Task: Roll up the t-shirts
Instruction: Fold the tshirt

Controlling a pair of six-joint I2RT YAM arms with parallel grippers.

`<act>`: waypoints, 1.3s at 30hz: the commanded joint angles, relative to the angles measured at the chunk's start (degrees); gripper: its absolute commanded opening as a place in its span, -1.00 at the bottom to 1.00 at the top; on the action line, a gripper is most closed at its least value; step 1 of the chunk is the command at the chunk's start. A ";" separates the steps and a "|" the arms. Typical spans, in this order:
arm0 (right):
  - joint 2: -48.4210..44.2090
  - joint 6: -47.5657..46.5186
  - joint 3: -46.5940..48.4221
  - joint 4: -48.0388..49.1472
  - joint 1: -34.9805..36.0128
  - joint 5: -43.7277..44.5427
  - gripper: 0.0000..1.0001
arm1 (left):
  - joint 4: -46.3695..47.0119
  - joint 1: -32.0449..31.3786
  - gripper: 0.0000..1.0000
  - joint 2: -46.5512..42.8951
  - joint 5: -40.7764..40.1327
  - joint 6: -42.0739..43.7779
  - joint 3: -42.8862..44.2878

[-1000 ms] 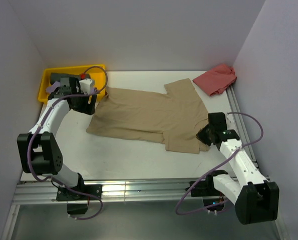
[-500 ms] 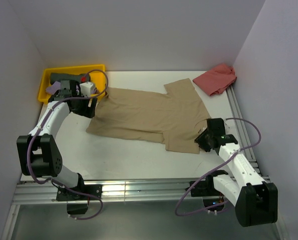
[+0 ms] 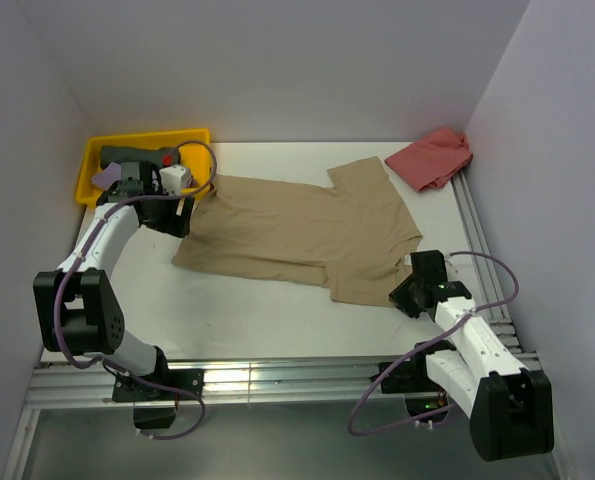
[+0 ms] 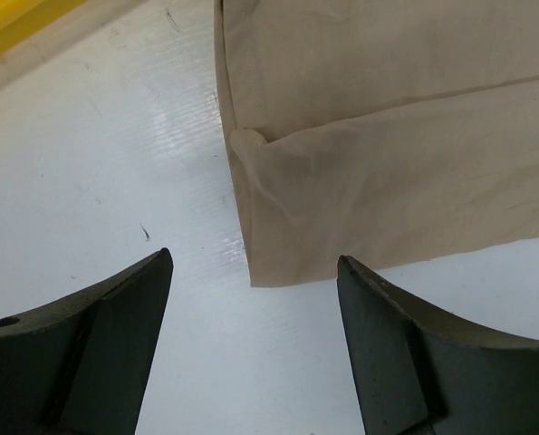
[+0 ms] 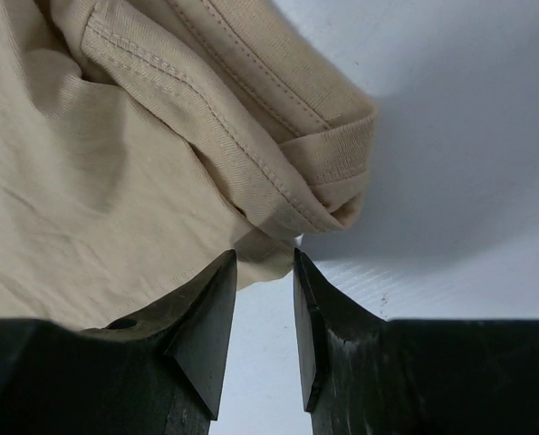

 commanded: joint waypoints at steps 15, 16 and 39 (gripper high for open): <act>0.89 0.11 -0.36 2.78 0.45 0.55 -0.49 | 0.90 0.08 0.55 -1.53 1.50 0.63 -0.38; 1.07 0.11 -0.36 2.87 0.45 0.55 -0.60 | 0.98 0.08 0.55 -1.53 1.50 0.54 -0.38; 21.53 -5.34 26.80 4.18 -0.34 -5.25 -1.00 | 1.86 0.08 0.54 2.51 0.01 0.89 -0.82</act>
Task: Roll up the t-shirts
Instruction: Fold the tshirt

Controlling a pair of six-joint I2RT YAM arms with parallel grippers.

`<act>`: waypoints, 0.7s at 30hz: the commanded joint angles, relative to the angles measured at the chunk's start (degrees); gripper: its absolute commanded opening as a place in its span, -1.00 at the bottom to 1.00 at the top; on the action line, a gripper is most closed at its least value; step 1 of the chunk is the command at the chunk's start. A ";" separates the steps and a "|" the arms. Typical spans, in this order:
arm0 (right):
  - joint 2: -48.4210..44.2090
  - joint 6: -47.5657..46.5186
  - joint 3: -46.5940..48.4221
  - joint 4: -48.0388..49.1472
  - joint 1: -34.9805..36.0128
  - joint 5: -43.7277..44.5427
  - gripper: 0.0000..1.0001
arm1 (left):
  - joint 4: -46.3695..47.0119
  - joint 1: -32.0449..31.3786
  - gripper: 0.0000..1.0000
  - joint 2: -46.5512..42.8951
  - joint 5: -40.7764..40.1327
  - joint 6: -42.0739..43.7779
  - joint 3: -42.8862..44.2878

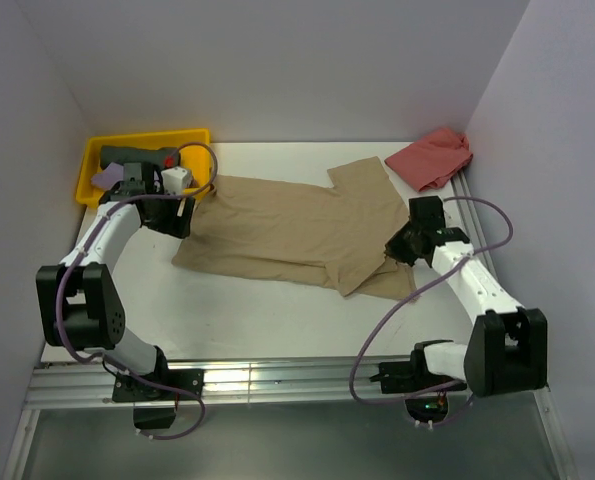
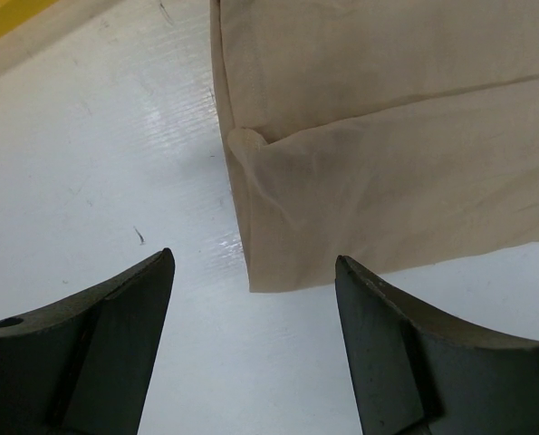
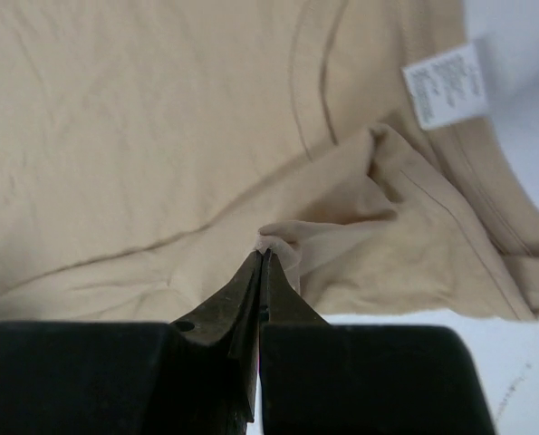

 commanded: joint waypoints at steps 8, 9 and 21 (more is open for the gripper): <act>16.47 -2.75 13.29 4.98 -1.79 -5.04 -1.00 | 2.24 0.06 0.53 3.60 -1.18 0.98 -0.80; 18.57 -2.75 13.91 5.42 -2.22 -5.31 -1.00 | 2.24 -0.03 0.53 4.12 -1.35 0.98 -0.80; 27.56 -2.83 20.86 6.92 -4.33 -6.28 -1.00 | 3.82 -0.03 0.52 7.64 -3.38 1.42 -1.32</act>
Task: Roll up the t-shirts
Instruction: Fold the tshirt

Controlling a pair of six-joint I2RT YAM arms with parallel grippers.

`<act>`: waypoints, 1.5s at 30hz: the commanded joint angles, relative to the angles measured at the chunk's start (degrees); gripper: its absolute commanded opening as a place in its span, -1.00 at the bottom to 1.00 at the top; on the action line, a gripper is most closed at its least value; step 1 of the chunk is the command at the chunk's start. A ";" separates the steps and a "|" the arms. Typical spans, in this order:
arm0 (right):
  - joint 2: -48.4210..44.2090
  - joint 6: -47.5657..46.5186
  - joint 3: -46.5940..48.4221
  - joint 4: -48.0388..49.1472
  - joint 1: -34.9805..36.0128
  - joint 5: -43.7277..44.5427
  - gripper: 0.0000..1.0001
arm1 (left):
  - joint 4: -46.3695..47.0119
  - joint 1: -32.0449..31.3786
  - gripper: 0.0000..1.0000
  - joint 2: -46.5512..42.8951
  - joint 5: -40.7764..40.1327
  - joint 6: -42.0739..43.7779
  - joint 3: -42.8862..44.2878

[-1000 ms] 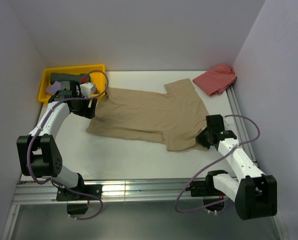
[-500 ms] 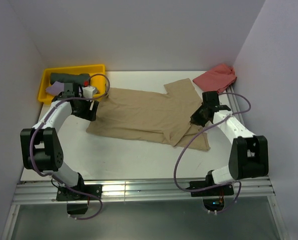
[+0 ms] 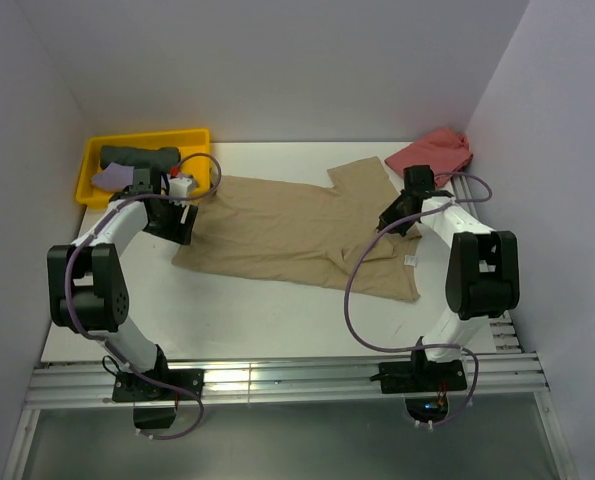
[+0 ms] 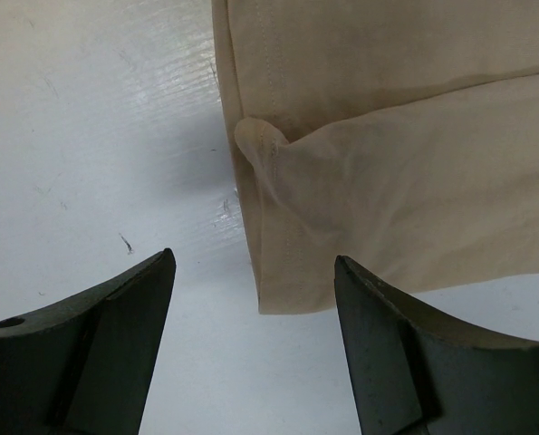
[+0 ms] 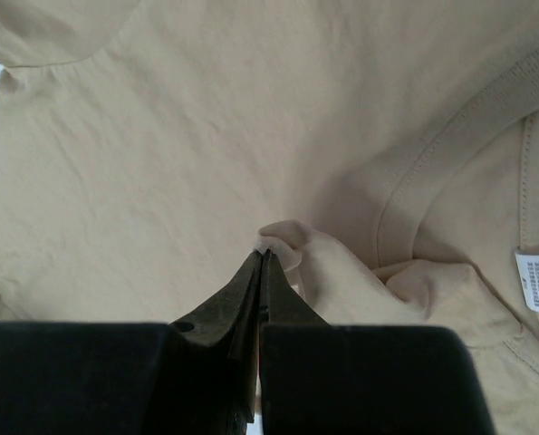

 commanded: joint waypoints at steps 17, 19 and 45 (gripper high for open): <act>5.13 -1.53 7.11 3.41 -3.79 -1.21 -1.00 | 3.24 -0.03 0.52 3.17 -1.65 -0.33 -0.21; 5.84 -1.61 7.29 3.94 -3.79 -1.56 -1.00 | 3.50 0.06 0.51 3.53 -1.57 -0.33 -0.30; -14.46 6.64 -14.32 10.35 10.36 8.19 0.09 | 2.80 0.06 0.50 1.59 -0.25 -0.42 -0.21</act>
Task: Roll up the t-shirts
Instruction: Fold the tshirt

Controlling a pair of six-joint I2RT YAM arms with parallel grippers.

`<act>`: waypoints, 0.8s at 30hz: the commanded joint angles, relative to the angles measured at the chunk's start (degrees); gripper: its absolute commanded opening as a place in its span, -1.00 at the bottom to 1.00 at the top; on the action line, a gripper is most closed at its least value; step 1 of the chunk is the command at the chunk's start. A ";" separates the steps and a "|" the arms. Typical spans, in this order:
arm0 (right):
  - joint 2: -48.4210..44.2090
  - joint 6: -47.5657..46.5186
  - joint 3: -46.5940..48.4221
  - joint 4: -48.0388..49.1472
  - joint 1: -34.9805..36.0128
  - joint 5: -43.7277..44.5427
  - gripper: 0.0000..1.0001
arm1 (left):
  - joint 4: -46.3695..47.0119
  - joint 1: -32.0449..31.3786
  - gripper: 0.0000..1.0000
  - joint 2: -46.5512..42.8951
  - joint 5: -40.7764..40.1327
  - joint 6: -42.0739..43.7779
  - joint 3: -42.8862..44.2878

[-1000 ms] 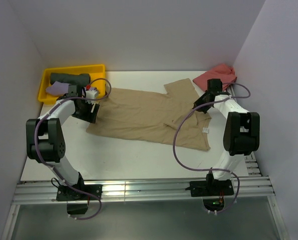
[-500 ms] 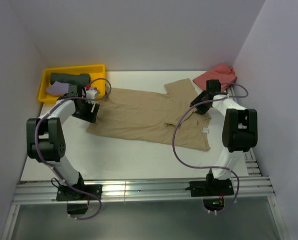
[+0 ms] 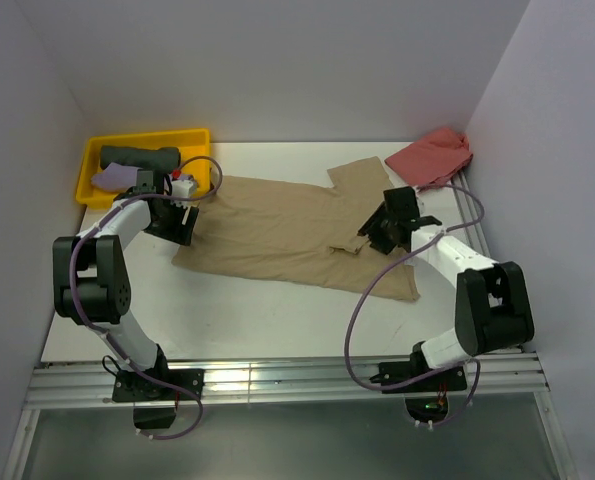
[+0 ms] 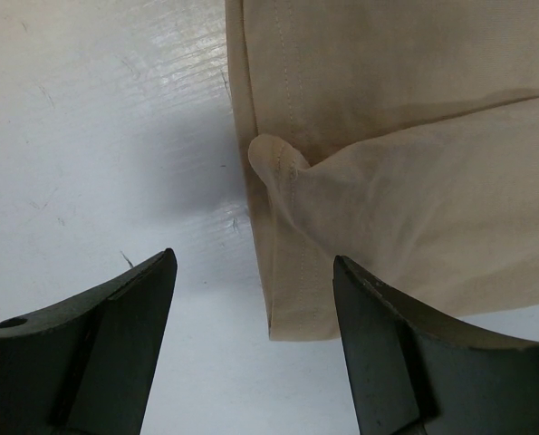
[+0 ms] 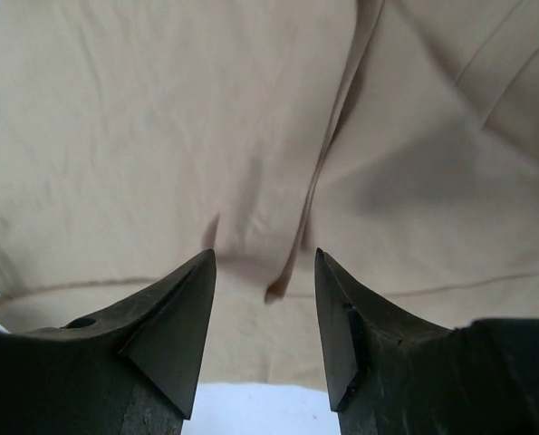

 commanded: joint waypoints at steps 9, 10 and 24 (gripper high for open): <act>-4.75 8.20 -7.89 6.11 7.77 3.17 0.25 | -0.11 0.06 0.50 -2.28 2.03 -0.58 0.10; -3.97 8.38 -7.72 6.46 7.77 2.91 0.25 | -0.20 -0.03 0.50 -2.19 2.03 -0.66 0.10; 7.90 9.35 2.73 8.66 7.77 0.35 0.26 | -0.37 0.06 0.49 -3.16 1.50 0.13 -0.16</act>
